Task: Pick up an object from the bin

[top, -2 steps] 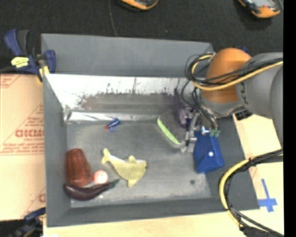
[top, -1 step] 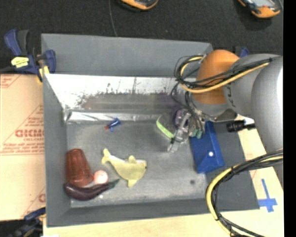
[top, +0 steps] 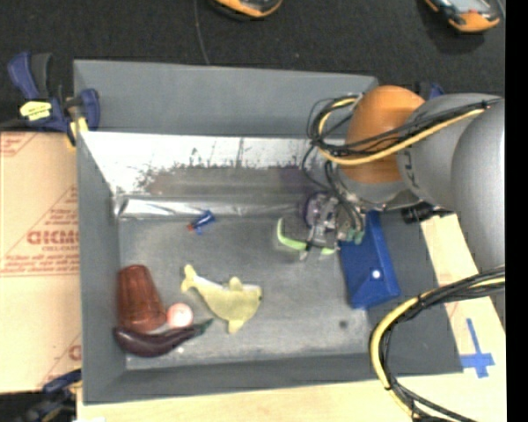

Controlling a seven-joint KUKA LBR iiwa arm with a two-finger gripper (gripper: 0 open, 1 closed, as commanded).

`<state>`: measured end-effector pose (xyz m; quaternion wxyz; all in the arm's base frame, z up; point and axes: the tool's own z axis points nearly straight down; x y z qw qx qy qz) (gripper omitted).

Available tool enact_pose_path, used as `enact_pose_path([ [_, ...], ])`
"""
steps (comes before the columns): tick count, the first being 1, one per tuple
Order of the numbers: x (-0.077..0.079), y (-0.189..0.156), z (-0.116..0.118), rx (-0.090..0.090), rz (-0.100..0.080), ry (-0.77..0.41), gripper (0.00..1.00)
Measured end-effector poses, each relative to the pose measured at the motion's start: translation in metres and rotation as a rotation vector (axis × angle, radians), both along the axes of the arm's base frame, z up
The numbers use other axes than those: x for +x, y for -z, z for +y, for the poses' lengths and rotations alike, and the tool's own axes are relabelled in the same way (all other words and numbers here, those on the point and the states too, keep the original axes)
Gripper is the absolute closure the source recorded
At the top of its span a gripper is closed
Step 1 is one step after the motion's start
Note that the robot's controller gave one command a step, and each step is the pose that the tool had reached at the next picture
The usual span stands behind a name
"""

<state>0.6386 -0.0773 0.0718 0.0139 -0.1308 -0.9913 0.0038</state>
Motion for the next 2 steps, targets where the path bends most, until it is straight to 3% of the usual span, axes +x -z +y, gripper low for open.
enact_pose_path([
  [1, 0.000, 0.000, 0.000, 0.000, 0.000, -0.001, 1.00],
  [2, 0.000, -0.022, -0.001, -0.001, -0.003, -0.001, 1.00],
])
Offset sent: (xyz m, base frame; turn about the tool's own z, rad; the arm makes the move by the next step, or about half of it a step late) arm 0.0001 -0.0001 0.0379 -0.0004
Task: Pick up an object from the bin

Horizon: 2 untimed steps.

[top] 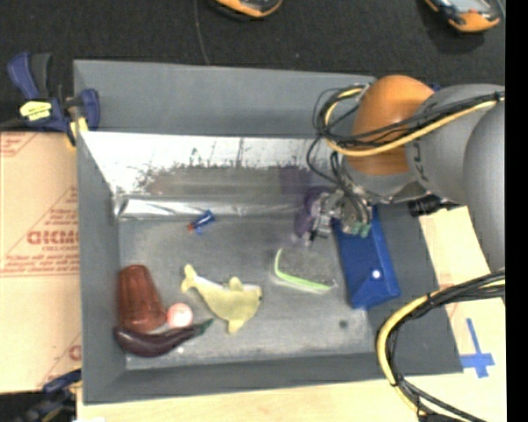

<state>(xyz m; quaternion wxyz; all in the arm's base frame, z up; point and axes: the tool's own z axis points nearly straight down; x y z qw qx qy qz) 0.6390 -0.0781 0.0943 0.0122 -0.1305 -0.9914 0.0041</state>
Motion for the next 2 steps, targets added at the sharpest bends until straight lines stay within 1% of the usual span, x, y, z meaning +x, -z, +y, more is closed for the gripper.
enact_pose_path([
  [1, 0.000, -0.020, 0.000, 0.001, 0.001, -0.001, 1.00],
  [2, 0.001, -0.031, -0.001, -0.001, -0.004, -0.001, 1.00],
])
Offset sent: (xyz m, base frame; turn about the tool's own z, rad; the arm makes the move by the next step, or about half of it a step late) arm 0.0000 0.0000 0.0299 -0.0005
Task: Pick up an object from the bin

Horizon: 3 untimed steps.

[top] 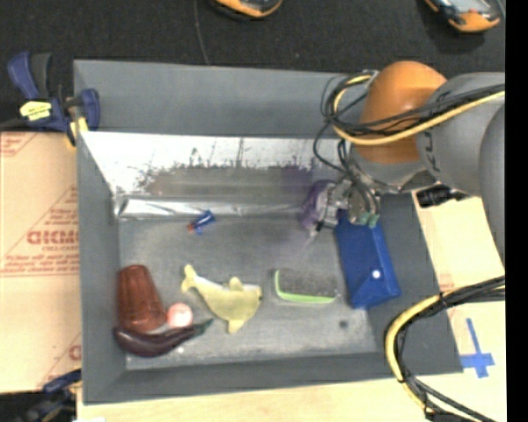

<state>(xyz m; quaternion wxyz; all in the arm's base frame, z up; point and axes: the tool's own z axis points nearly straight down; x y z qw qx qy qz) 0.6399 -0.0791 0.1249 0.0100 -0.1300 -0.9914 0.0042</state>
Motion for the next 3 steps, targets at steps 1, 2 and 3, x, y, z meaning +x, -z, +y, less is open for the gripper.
enact_pose_path([
  [1, -0.001, -0.018, 0.000, 0.001, 0.003, 0.000, 1.00],
  [2, 0.000, -0.036, 0.000, 0.001, -0.001, -0.001, 1.00],
  [3, 0.000, -0.059, 0.000, 0.001, -0.001, -0.002, 1.00],
])
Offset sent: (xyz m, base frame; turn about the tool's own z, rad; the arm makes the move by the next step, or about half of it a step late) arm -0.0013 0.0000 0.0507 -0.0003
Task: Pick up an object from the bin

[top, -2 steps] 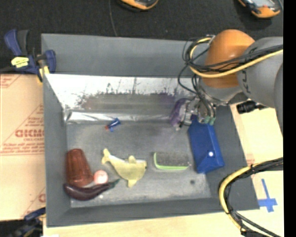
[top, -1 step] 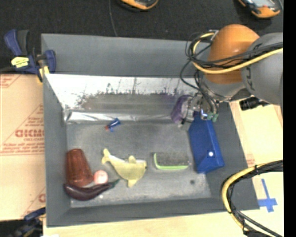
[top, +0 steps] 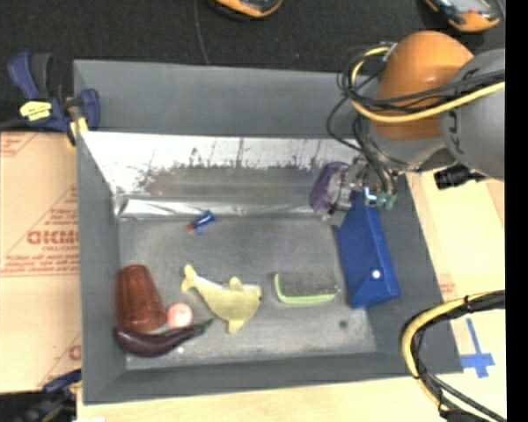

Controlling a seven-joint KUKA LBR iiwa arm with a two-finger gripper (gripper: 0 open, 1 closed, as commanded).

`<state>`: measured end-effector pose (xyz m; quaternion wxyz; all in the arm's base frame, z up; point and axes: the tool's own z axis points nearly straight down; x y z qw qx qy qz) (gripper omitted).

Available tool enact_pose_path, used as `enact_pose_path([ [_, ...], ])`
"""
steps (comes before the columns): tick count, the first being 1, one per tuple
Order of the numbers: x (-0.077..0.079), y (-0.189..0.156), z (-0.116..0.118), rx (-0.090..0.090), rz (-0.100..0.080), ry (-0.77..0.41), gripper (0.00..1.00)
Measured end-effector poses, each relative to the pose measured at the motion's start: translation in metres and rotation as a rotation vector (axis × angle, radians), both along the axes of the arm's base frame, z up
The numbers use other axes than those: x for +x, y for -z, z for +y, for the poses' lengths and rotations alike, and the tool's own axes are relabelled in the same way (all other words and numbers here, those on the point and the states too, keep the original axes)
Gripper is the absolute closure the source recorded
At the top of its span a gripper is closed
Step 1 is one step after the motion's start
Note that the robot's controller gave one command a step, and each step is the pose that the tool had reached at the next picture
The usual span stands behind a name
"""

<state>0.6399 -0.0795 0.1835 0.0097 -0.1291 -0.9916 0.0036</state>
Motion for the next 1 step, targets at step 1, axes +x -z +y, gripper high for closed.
enact_pose_path([
  [1, 0.0005, -0.0281, -0.0001, 0.001, -0.001, -0.001, 1.00],
])
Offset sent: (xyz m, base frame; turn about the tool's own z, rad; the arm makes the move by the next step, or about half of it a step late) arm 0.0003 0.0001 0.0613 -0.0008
